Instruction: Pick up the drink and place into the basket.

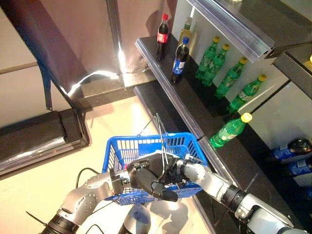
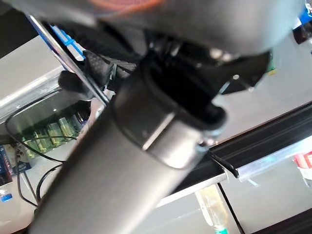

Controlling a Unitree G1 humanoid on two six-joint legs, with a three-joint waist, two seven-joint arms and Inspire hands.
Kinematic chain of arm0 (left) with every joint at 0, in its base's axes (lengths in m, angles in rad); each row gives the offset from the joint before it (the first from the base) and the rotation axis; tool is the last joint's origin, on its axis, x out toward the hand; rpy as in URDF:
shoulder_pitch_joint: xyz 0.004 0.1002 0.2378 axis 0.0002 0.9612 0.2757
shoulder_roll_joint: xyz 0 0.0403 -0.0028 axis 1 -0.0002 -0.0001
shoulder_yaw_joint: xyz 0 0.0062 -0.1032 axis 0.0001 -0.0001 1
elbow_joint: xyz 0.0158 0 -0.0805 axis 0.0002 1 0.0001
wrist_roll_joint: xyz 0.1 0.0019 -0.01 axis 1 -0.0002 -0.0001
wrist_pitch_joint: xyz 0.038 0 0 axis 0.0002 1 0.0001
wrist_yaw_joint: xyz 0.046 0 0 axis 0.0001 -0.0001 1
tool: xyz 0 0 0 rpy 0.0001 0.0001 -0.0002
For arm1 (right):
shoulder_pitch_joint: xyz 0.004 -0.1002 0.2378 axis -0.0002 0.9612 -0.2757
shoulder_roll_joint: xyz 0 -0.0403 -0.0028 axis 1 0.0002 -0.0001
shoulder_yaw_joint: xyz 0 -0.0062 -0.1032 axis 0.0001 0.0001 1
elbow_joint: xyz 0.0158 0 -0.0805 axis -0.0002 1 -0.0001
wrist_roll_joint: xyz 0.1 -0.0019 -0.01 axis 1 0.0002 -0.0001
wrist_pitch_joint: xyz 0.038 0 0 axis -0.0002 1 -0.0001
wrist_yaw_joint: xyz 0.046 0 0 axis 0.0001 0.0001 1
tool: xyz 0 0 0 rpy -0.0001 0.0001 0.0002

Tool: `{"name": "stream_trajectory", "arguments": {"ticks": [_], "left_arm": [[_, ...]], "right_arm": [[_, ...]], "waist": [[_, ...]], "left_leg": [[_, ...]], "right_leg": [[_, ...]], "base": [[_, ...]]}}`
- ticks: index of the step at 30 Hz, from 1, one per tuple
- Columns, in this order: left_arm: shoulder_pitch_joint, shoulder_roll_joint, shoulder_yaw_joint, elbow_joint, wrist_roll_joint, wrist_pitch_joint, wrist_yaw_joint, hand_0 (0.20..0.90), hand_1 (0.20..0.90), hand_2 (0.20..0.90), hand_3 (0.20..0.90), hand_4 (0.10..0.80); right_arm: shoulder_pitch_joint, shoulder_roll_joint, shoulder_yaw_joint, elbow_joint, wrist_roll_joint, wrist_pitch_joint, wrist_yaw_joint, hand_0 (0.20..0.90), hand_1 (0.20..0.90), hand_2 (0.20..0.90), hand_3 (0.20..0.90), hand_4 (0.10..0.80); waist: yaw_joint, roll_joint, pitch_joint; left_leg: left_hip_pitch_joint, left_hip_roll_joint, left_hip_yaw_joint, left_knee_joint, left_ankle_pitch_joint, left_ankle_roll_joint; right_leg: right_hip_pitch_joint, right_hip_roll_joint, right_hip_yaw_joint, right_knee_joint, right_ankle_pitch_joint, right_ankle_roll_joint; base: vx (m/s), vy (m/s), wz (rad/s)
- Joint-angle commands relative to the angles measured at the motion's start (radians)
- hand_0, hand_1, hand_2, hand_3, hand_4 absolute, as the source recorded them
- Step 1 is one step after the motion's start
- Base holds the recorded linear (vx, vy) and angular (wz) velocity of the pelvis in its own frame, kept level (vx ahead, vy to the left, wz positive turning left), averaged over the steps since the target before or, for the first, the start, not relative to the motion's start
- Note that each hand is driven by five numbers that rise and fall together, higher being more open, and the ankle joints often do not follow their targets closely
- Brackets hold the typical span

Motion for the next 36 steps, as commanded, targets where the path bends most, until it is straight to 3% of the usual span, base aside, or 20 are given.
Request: {"name": "stream_trajectory", "arguments": {"ticks": [1, 25, 29, 36], "left_arm": [[-0.205, -0.21, -0.064, -0.367, -0.242, -0.168, -0.265, 0.3, 0.3, 0.3, 0.2, 0.1], [-0.189, -0.211, -0.047, -0.368, -0.23, -0.189, -0.238, 0.3, 0.3, 0.3, 0.2, 0.1], [-0.164, -0.203, -0.019, -0.35, -0.223, -0.242, -0.172, 0.3, 0.3, 0.3, 0.2, 0.1], [-0.083, -0.206, 0.102, -0.31, -0.227, -0.31, -0.074, 0.3, 0.3, 0.3, 0.2, 0.1]], "right_arm": [[-0.097, 0.03, 0.078, -0.009, -0.01, -0.038, -0.002, 0.9, 0.9, 0.9, 0.9, 0.8], [-0.072, 0.034, 0.048, 0.018, -0.007, -0.024, -0.032, 0.9, 0.9, 0.9, 0.9, 0.8], [-0.049, 0.012, 0.007, -0.002, 0.033, -0.017, -0.062, 0.9, 0.9, 0.9, 0.9, 0.8], [0.007, -0.029, -0.098, -0.069, 0.051, -0.028, -0.066, 0.9, 0.9, 0.9, 0.9, 0.8]], "waist": [[0.013, 0.028, -0.194], [0.016, 0.028, -0.193], [0.012, 0.03, -0.192], [0.004, 0.033, -0.192]], "left_leg": [[-0.011, -0.029, -0.043, -0.017, -0.021, -0.012], [-0.012, -0.027, -0.044, -0.017, -0.02, -0.011], [-0.01, -0.027, -0.041, -0.017, -0.02, -0.01], [-0.004, -0.023, -0.026, -0.017, -0.02, -0.009]], "right_leg": [[0.049, 0.031, -0.024, 0.087, -0.068, -0.032], [0.046, 0.031, -0.024, 0.09, -0.069, -0.033], [0.048, 0.031, -0.024, 0.09, -0.068, -0.032], [0.054, 0.031, -0.018, 0.085, -0.064, -0.031]], "base": [[0.0, 0.0, 0.0], [0.0, 0.0, 0.0], [0.0, 0.0, 0.0], [0.0, 0.0, 0.0]]}}
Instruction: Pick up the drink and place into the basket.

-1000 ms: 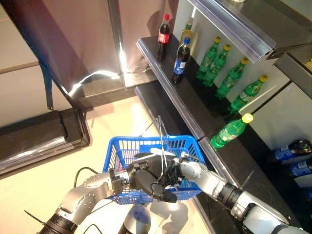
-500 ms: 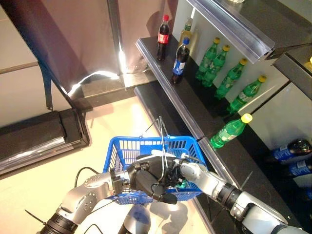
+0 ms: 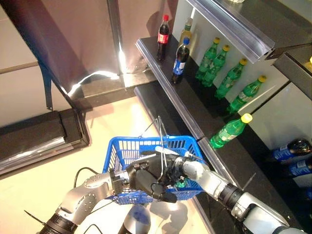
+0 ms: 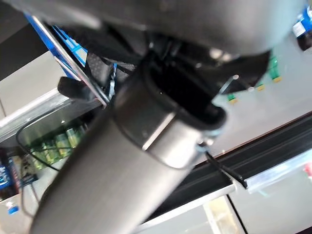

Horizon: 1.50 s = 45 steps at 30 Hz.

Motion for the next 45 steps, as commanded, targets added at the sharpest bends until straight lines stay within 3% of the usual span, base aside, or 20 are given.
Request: {"name": "stream_trajectory", "arguments": {"ticks": [1, 7, 17, 32, 45], "left_arm": [[-0.093, -0.217, 0.092, -0.303, -0.249, -0.323, -0.097, 0.3, 0.3, 0.3, 0.2, 0.1], [-0.053, -0.242, 0.152, -0.275, -0.226, -0.354, -0.048, 0.3, 0.3, 0.3, 0.2, 0.1], [-0.018, -0.264, 0.206, -0.244, -0.185, -0.407, 0.144, 0.3, 0.3, 0.3, 0.2, 0.1], [0.029, -0.29, 0.285, -0.149, -0.059, -0.568, 0.416, 0.3, 0.3, 0.3, 0.2, 0.1], [0.087, -0.301, 0.382, 0.007, 0.057, -0.649, 0.545, 0.3, 0.3, 0.3, 0.2, 0.1]], "right_arm": [[-0.009, -0.039, -0.02, -0.099, 0.053, -0.052, -0.042, 0.9, 0.9, 0.9, 0.9, 0.8], [0.033, -0.044, -0.083, -0.134, 0.045, -0.061, -0.056, 0.9, 0.9, 0.9, 0.9, 0.8], [0.114, -0.059, -0.188, -0.256, 0.122, -0.117, -0.096, 0.9, 0.9, 0.9, 0.9, 0.8], [0.292, -0.027, -0.313, -0.398, 0.203, -0.286, -0.18, 0.9, 0.9, 0.9, 0.9, 0.8], [0.403, -0.044, -0.38, -0.382, 0.23, -0.325, -0.122, 0.9, 0.9, 0.9, 0.9, 0.8]], "waist": [[0.005, 0.037, -0.189], [0.0, 0.039, -0.193], [-0.034, 0.039, -0.197], [-0.135, 0.074, -0.206], [-0.216, 0.09, -0.205]], "left_leg": [[-0.003, -0.022, -0.029, -0.018, -0.02, -0.009], [0.001, -0.018, -0.017, -0.018, -0.022, -0.007], [0.009, -0.015, 0.015, -0.018, -0.027, 0.001], [0.011, -0.01, 0.123, -0.018, -0.024, 0.022], [0.037, 0.01, 0.205, -0.018, -0.044, 0.021]], "right_leg": [[0.055, 0.032, -0.02, 0.084, -0.064, -0.031], [0.061, 0.031, -0.019, 0.081, -0.065, -0.033], [0.054, 0.028, 0.001, 0.079, -0.058, -0.026], [0.007, 0.011, 0.054, 0.063, -0.016, -0.006], [-0.022, -0.001, 0.095, 0.057, 0.004, 0.004]], "base": [[0.0, 0.0, 0.0], [0.0, 0.0, 0.0], [0.0, 0.001, 0.0], [-0.024, 0.019, -0.18], [0.001, -0.009, -0.12]]}}
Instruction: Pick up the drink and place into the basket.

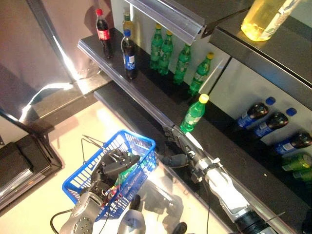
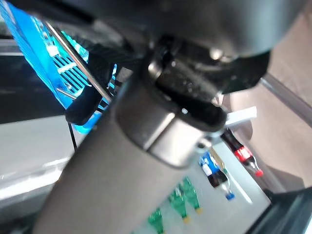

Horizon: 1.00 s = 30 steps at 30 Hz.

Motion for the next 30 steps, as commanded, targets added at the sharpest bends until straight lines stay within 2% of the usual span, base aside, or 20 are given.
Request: {"name": "stream_trajectory", "arguments": {"ticks": [1, 5, 17, 30], "left_arm": [[-0.161, -0.017, 0.096, -0.157, 0.026, -0.354, -0.076, 0.3, 0.3, 0.3, 0.2, 0.1], [-0.152, -0.02, 0.118, -0.05, 0.071, -0.374, -0.036, 0.3, 0.3, 0.3, 0.2, 0.1], [-0.149, -0.013, 0.144, 0.26, 0.153, -0.388, -0.048, 0.3, 0.3, 0.3, 0.2, 0.1], [-0.177, -0.025, 0.145, 0.598, 0.21, -0.404, -0.04, 0.3, 0.3, 0.3, 0.2, 0.1]], "right_arm": [[0.011, -0.048, 0.005, -0.07, 0.044, -0.133, 0.024, 0.9, 0.9, 0.9, 0.9, 0.8], [0.047, -0.051, -0.017, -0.039, 0.049, -0.132, 0.051, 0.9, 0.9, 0.9, 0.9, 0.8], [0.113, -0.052, -0.059, 0.057, 0.023, -0.109, 0.063, 0.9, 0.9, 0.9, 0.9, 0.8], [0.159, -0.05, -0.111, 0.25, -0.024, -0.12, -0.008, 0.9, 0.9, 0.9, 0.9, 0.8]], "waist": [[-0.026, 0.091, -0.205], [-0.054, 0.092, -0.203], [-0.137, 0.097, -0.201], [-0.219, 0.104, -0.199]], "left_leg": [[0.016, -0.027, 0.044, -0.003, -0.038, 0.012], [0.026, -0.019, 0.068, -0.003, -0.043, 0.009], [0.06, -0.011, 0.132, -0.003, -0.068, 0.01], [0.092, -0.013, 0.181, -0.003, -0.093, 0.014]], "right_leg": [[0.051, -0.003, -0.043, 0.055, -0.027, 0.021], [0.043, -0.006, -0.033, 0.061, -0.025, 0.02], [0.018, -0.005, 0.017, 0.07, -0.024, 0.017], [-0.004, 0.004, 0.079, 0.074, -0.024, 0.009]], "base": [[-0.003, -0.006, -0.13], [0.008, -0.016, -0.09], [0.006, -0.014, -0.11], [-0.011, 0.0, -0.16]]}}
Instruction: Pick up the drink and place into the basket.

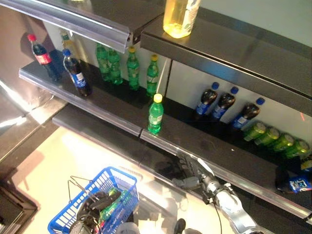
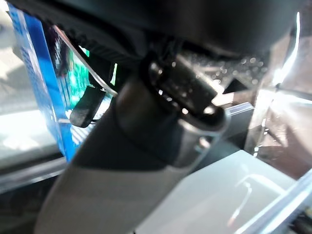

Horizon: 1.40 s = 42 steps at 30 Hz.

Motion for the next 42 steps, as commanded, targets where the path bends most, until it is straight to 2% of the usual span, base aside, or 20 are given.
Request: {"name": "stream_trajectory", "arguments": {"ticks": [1, 14, 21, 24, 27, 33, 42], "left_arm": [[-0.165, 0.019, 0.077, -0.047, 0.039, -0.287, -0.063, 0.3, 0.3, 0.3, 0.2, 0.1], [-0.192, 0.015, 0.076, 0.179, 0.076, -0.234, -0.077, 0.3, 0.3, 0.3, 0.2, 0.1], [-0.218, 0.014, 0.058, 0.387, 0.11, -0.222, -0.128, 0.3, 0.3, 0.3, 0.2, 0.1], [-0.221, 0.013, 0.046, 0.461, 0.129, -0.217, -0.145, 0.3, 0.3, 0.3, 0.2, 0.1], [-0.222, 0.008, 0.035, 0.523, 0.165, -0.202, -0.162, 0.3, 0.3, 0.3, 0.2, 0.1], [-0.216, -0.003, -0.005, 0.572, 0.227, -0.184, -0.185, 0.3, 0.3, 0.3, 0.2, 0.1], [-0.216, -0.003, -0.037, 0.586, 0.249, -0.158, -0.186, 0.3, 0.3, 0.3, 0.2, 0.1]], "right_arm": [[-0.006, -0.054, -0.043, 0.023, -0.009, -0.107, -0.053, 0.9, 0.9, 0.9, 0.9, 0.8], [-0.003, -0.014, -0.126, 0.305, 0.068, -0.106, -0.128, 0.9, 0.9, 0.9, 0.9, 0.8], [-0.036, 0.023, -0.225, 0.678, 0.205, -0.126, -0.054, 0.9, 0.9, 0.9, 0.9, 0.8], [-0.051, 0.033, -0.261, 0.799, 0.243, -0.102, -0.02, 0.9, 0.9, 0.9, 0.9, 0.8], [-0.059, 0.04, -0.298, 0.888, 0.249, -0.029, 0.011, 0.9, 0.9, 0.9, 0.9, 0.8], [-0.063, 0.05, -0.294, 0.957, 0.222, 0.042, 0.013, 0.9, 0.9, 0.9, 0.9, 0.8], [-0.071, 0.051, -0.287, 0.967, 0.225, 0.057, 0.003, 0.9, 0.9, 0.9, 0.9, 0.8]], "waist": [[-0.01, 0.101, -0.136], [-0.054, 0.099, -0.146], [-0.065, 0.101, -0.158], [-0.065, 0.102, -0.16], [-0.066, 0.104, -0.165], [-0.058, 0.106, -0.167], [-0.057, 0.108, -0.155]], "left_leg": [[0.027, -0.038, 0.02, 0.0, -0.072, 0.012], [0.043, -0.044, 0.057, 0.0, -0.091, 0.016], [0.059, -0.044, 0.079, 0.0, -0.102, 0.019], [0.066, -0.043, 0.084, 0.0, -0.103, 0.02], [0.071, -0.042, 0.088, 0.0, -0.103, 0.02], [0.071, -0.045, 0.084, 0.0, -0.104, 0.024], [0.071, -0.044, 0.081, 0.0, -0.105, 0.028]], "right_leg": [[0.01, -0.002, -0.041, 0.071, -0.037, 0.021], [0.005, 0.005, -0.002, 0.051, -0.023, 0.019], [0.008, 0.015, 0.017, 0.049, -0.024, 0.016], [0.01, 0.019, 0.023, 0.05, -0.026, 0.014], [0.01, 0.023, 0.026, 0.055, -0.029, 0.012], [0.01, 0.025, 0.022, 0.056, -0.03, 0.011], [0.005, 0.024, 0.025, 0.066, -0.035, 0.01]], "base": [[-0.016, -0.001, -0.2], [-0.013, 0.006, -0.12], [0.002, 0.005, -0.1], [0.019, -0.001, -0.02], [0.032, -0.002, -0.05], [0.015, -0.01, -0.12], [0.001, -0.001, 0.0]]}}
